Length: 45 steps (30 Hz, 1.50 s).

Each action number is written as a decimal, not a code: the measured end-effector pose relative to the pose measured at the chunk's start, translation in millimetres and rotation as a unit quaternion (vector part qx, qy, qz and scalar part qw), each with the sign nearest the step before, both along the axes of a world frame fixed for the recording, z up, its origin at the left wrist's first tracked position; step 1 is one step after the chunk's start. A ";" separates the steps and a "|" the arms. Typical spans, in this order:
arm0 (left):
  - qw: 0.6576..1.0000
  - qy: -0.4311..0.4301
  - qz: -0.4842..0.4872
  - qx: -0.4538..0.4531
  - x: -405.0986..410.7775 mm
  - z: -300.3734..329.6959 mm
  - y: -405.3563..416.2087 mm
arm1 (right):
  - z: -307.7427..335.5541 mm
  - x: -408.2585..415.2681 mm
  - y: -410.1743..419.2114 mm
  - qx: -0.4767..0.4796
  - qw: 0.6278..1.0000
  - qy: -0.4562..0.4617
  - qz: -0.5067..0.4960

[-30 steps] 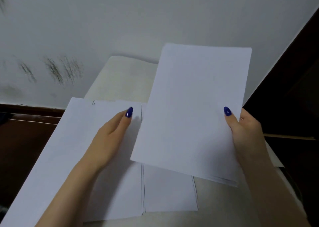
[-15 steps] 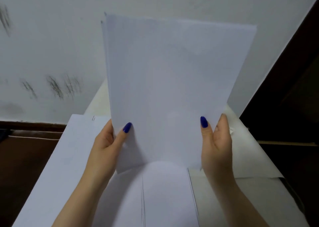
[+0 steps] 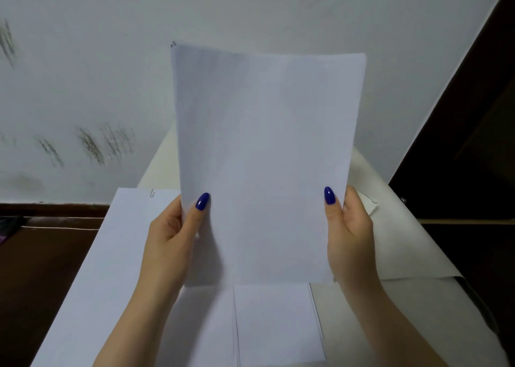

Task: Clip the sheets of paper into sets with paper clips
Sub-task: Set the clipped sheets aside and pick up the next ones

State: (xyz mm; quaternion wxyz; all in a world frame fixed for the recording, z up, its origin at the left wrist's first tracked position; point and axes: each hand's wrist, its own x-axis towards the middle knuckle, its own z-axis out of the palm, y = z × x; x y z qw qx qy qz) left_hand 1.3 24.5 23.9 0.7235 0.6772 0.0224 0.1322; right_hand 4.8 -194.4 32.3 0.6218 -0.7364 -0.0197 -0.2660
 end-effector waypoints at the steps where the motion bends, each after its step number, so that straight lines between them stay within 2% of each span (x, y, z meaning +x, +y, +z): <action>1: 1.000 -0.001 -0.001 0.001 -0.7 0.7 -0.6 | 0.2 0.3 -0.6 -0.003 1.000 0.004 0.003; 6: 0.998 0.038 -0.012 0.042 2.8 -4.5 4.1 | -4.0 3.4 -3.4 -0.048 0.998 0.046 0.013; 10: 0.991 0.079 0.039 0.095 7.2 -10.3 8.0 | -12.8 4.9 -0.4 -0.097 0.990 0.099 0.022; 13: 0.989 0.092 0.070 0.088 9.1 -13.6 15.2 | -17.8 4.1 3.1 -0.131 0.980 0.147 0.039; 16: 0.986 0.128 0.084 0.071 9.5 -17.7 24.3 | -19.9 1.8 4.9 -0.186 0.954 0.221 0.080; 24: 0.961 0.202 0.051 0.180 15.1 -19.9 21.9 | -13.0 -4.9 -6.1 -0.337 0.857 0.358 0.153; 26: 0.958 0.210 0.048 0.189 15.3 -18.8 21.4 | -11.4 -5.9 -10.9 -0.346 0.836 0.386 0.179; 28: 0.955 0.213 0.044 0.202 14.9 -17.5 19.9 | -10.7 -5.6 -15.4 -0.305 0.839 0.409 0.188; 30: 0.954 0.215 0.041 0.207 13.5 -15.7 17.4 | -13.1 -0.8 -21.6 -0.266 0.872 0.389 0.135; 32: 0.953 0.219 0.037 0.205 11.7 -14.1 14.5 | -19.1 6.4 -29.0 -0.275 0.902 0.333 0.014; 35: 0.952 0.226 0.026 0.203 9.3 -12.7 10.4 | -28.0 12.6 -34.8 -0.314 0.904 0.257 -0.136; 45: 0.947 0.256 -0.001 0.193 6.6 -13.0 5.8 | -47.1 19.5 -32.7 -0.340 0.900 0.222 -0.161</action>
